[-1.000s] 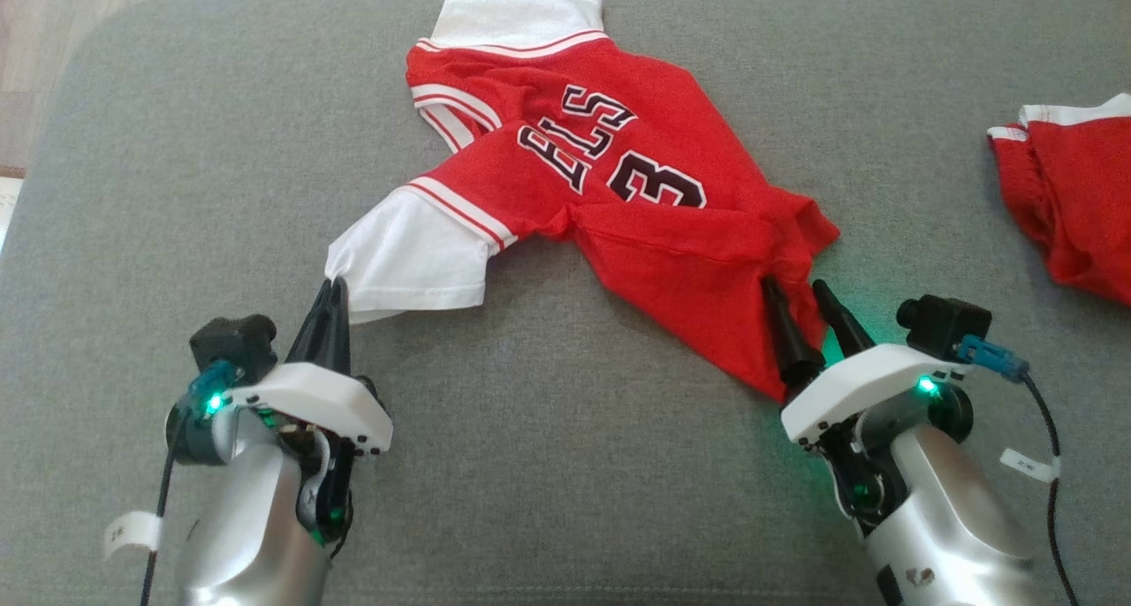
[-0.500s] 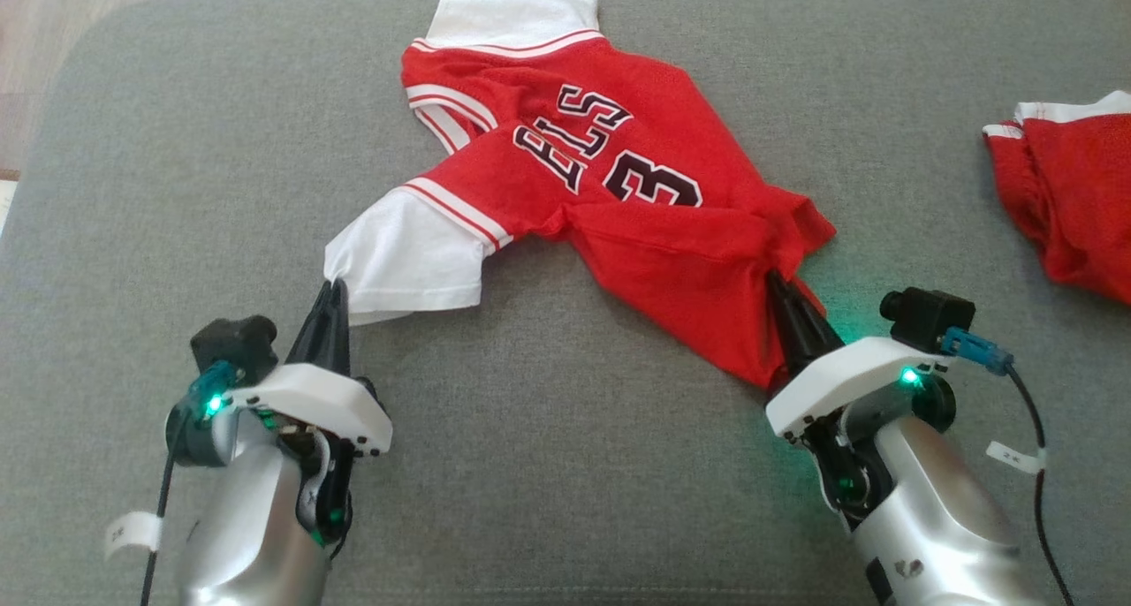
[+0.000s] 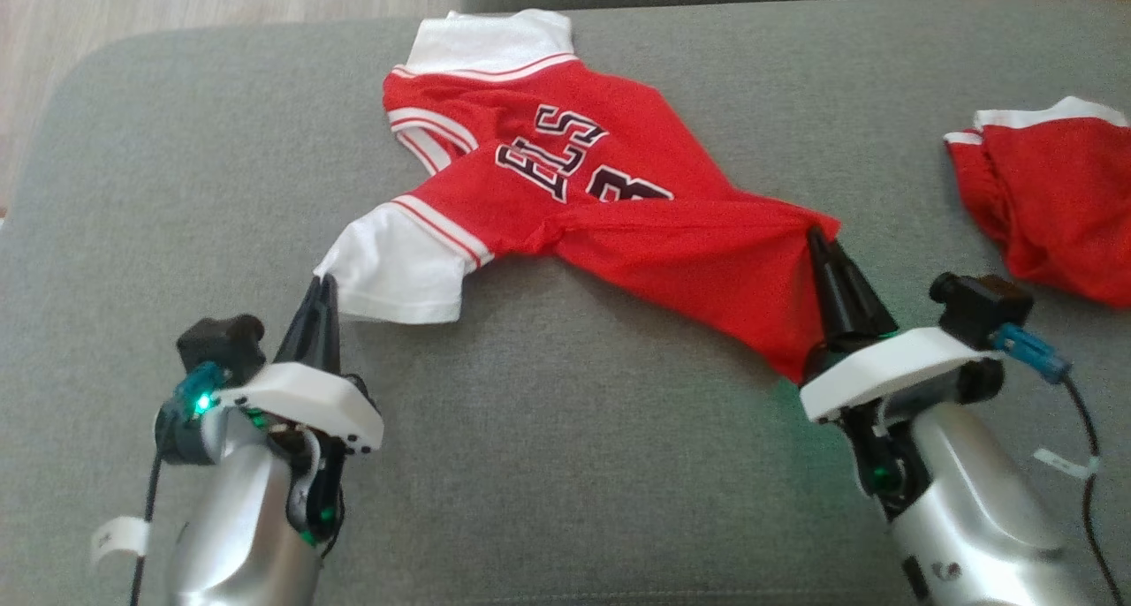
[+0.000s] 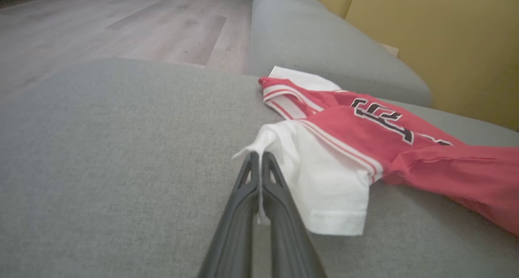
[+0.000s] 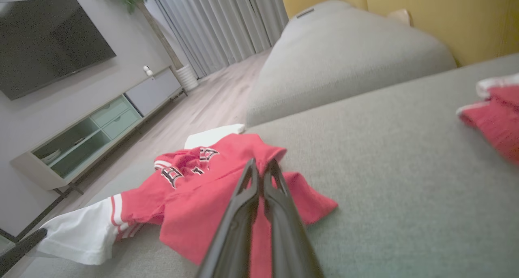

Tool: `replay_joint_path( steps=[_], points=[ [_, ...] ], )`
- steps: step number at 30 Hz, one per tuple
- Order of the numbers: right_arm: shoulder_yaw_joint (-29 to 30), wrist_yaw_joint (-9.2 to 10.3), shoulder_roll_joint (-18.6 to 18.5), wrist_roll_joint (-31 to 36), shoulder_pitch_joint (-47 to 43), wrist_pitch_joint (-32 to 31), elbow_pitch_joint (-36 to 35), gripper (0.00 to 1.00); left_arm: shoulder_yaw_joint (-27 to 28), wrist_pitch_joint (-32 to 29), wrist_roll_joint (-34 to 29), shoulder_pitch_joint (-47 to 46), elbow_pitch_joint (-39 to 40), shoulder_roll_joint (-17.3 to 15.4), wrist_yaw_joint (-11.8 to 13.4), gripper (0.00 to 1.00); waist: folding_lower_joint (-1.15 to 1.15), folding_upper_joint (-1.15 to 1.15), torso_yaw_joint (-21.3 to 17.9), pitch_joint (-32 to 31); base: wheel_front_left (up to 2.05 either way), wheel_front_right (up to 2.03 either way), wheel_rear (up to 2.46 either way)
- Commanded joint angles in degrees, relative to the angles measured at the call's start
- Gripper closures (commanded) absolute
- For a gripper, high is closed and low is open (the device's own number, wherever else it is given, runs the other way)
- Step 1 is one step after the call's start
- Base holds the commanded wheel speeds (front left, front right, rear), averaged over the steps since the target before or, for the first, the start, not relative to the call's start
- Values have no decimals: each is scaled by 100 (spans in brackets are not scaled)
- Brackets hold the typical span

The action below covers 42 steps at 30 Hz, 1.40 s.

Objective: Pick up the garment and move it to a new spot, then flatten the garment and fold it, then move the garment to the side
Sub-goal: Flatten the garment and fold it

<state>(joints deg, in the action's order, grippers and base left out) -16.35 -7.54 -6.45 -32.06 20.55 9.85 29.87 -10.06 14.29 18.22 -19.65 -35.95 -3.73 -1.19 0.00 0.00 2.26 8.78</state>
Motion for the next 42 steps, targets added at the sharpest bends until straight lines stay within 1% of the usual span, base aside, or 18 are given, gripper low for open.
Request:
replay_joint_path(
  steps=[1, 4, 7, 10, 14, 17, 22, 26, 27, 28, 32, 35, 38, 41, 42],
  points=[
    [-106, 5, -86, 59, -17, 83, -360, 100, 250, 71, 9, -67, 286, -183, -7, 100, 0, 0, -64, -64, 0, 0, 0],
    [-80, 5, -335, 208, -46, 85, -888, 100, 331, 71, 66, -126, 589, -251, -115, 100, 0, 0, -125, -158, 0, 0, 0],
    [93, 5, -620, 421, 51, 67, -1472, 100, 434, 71, 194, -293, 991, -343, -244, 100, 0, 0, -169, -281, 0, 0, 0],
    [345, 5, -897, 706, 280, -41, -2059, 100, 494, 13, 307, -574, 1490, -490, -346, 100, 0, 0, -198, -402, 0, 0, 0],
    [735, 5, -1183, 1123, 747, -284, -2724, 100, 707, -155, 521, -1093, 2285, -686, -381, 100, 0, 0, -245, -583, 0, 0, 0],
    [950, 5, -1274, 1383, 1101, -520, -3069, 100, 908, -306, 654, -1463, 2870, -837, -337, 100, 0, 0, -298, -738, 0, 0, 0],
    [1057, 5, -1333, 1689, 1398, -1014, -3634, 100, 1146, -618, 839, -1854, 3849, -988, -201, 100, 0, 0, -361, -939, 0, 0, 0],
    [1143, 5, -1358, 1747, 1325, -1426, -4183, 100, 1286, -965, 1008, -1872, 4655, -1021, -29, 100, 0, 0, -387, -980, 0, 0, 0],
    [1143, 5, -1358, 1747, 1325, -1426, -4183, 100, 1286, -965, 1008, -1872, 4655, -1021, -29, 100, 0, 0, -387, -980, 0, 0, 0],
    [1205, 5, -1348, 1756, 1286, -1526, -4304, 100, 1319, -1069, 1027, -1841, 4841, -1044, 25, 100, 0, 0, -396, -971, 0, 0, 0],
    [1426, 5, -1294, 1801, 1138, -1976, -4694, 100, 1440, -1489, 1072, -1806, 5331, -1234, 152, 100, 0, 0, -404, -767, 0, 0, 0],
    [1443, 5, -1365, 1866, 1163, -2286, -4763, 100, 1392, -1795, 1036, -1948, 5298, -1432, 130, 100, 0, 0, -370, -462, 0, 0, 0],
    [1392, 5, -1432, 1813, 1462, -2458, -4585, 100, 1222, -2008, 1027, -2320, 4935, -1593, -21, 100, 0, 0, -327, -6, 0, 0, 0],
    [1238, 5, -1534, 1792, 2057, -2454, -4088, 100, 1027, -2073, 969, -2886, 4277, -1733, -207, 100, 0, 0, -312, 550, 0, 0, 0],
    [1038, 5, -1660, 1870, 2616, -2317, -3573, 100, 881, -1984, 829, -3422, 3692, -1867, -328, 100, 0, 0, -303, 884, 0, 0, 0]
  ],
)
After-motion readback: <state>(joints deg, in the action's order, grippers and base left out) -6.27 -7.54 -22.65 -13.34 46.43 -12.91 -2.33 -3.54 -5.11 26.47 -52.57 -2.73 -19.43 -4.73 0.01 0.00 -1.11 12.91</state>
